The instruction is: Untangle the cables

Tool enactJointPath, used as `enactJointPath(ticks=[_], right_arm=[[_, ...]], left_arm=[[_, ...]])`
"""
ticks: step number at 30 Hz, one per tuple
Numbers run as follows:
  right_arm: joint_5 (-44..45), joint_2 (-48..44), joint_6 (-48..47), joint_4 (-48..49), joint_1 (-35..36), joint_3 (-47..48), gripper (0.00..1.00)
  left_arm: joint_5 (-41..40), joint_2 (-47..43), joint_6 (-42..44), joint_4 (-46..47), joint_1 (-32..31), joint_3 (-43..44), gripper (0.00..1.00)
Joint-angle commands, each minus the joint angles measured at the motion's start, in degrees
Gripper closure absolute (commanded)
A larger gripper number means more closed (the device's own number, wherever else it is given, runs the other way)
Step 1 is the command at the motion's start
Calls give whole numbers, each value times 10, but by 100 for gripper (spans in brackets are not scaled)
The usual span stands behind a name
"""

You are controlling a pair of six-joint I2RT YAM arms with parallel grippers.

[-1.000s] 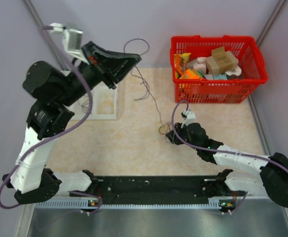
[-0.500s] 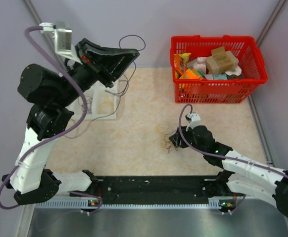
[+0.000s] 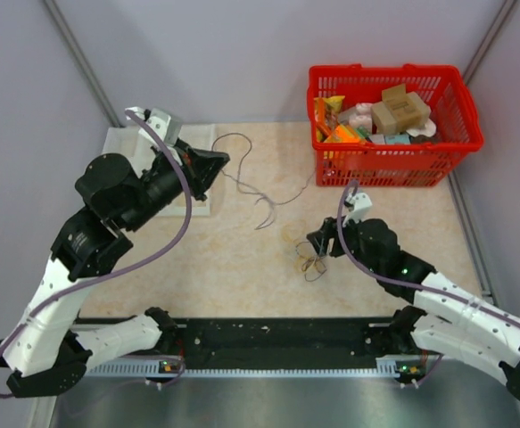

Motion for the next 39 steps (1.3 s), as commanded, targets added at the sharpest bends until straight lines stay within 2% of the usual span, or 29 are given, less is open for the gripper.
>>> enactJointPath(ticks=[1,9,13,17,20,23,26,29,33,39], right_arm=[[-12,47,-9,8,0,37,37],[-39,76,28,60,0,27,38],[-34,73,22,54,0,24,38],[-33,75,20,53,0,28,38],[-33,78,18,54,0,29,38],[-35,84,19,55,0,32,38],[-37,84,19,53,0,36,38],[-31,80,19,53,0,34,38],[-27,75,25,54,0,28,38],[-28,80,22,52,0,32,38]], left_arm=[[-116,-35,36,-29,1,-56,100],[-210,-73,27,-23,1,-172,100],[-199,-97,18,10,15,-283,100],[-147,-100,-23,18,52,-359,100],[-102,-105,-47,35,77,-367,100],[-81,-91,-49,25,87,-302,100],[-86,-77,-32,-6,87,-225,100],[-112,-82,-15,-12,86,-201,100],[-137,-108,-33,3,86,-247,100],[-202,-128,-114,12,88,-380,100]])
